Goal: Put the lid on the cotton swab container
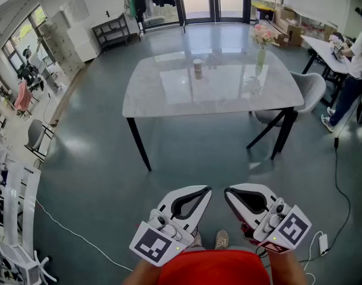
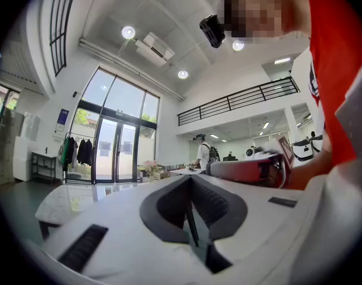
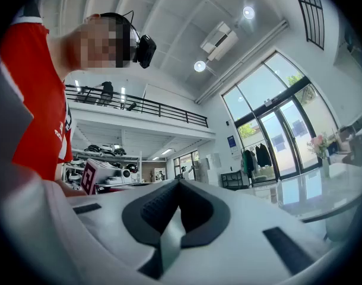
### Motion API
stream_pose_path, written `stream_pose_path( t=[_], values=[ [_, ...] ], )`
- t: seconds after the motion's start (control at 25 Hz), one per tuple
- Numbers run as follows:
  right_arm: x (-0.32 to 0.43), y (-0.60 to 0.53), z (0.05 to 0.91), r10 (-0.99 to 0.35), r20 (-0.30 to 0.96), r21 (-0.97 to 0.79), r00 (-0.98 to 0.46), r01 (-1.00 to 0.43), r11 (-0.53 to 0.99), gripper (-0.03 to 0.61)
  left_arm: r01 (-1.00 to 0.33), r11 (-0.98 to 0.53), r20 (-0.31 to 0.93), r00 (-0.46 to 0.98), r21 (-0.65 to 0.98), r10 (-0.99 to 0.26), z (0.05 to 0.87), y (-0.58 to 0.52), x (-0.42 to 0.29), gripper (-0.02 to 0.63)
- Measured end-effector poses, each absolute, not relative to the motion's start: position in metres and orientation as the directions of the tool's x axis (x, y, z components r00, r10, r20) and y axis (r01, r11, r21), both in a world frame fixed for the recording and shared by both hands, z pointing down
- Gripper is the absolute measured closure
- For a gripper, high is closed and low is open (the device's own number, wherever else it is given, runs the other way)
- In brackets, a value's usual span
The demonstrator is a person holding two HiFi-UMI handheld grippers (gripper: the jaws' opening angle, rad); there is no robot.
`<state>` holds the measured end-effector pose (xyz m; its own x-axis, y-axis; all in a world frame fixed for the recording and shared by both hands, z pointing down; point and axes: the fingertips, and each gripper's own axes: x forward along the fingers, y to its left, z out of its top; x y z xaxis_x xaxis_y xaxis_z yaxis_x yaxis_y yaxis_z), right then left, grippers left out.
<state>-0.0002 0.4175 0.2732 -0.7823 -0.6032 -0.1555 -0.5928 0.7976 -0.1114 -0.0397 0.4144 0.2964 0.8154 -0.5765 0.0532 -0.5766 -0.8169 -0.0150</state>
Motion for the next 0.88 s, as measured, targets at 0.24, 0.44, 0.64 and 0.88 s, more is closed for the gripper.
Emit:
stream_pose_path(
  t=[0.24,0.44,0.64,0.88],
  values=[
    [0.0,0.418,0.266,-0.603,-0.153,-0.111,-0.783,-0.593,0.797,0.571,-0.572,-0.82,0.055,0.818,-0.013,-0.572,0.29,0.415,-0.039,0.597],
    [0.001,0.414,0.268,-0.602,-0.157,-0.114,-0.783,-0.591,0.798,0.569,-0.571,-0.821,0.059,0.819,-0.013,-0.571,0.291,0.411,-0.037,0.597],
    [0.013,0.41,0.265,-0.593,-0.192,-0.15,-0.782,-0.574,0.805,0.569,-0.589,-0.808,0.061,0.806,-0.007,-0.588,0.291,0.406,-0.035,0.597],
    [0.037,0.403,0.263,-0.587,-0.201,-0.142,-0.784,-0.57,0.809,0.568,-0.629,-0.777,0.05,0.775,-0.029,-0.63,0.285,0.395,-0.033,0.597]
  ],
)
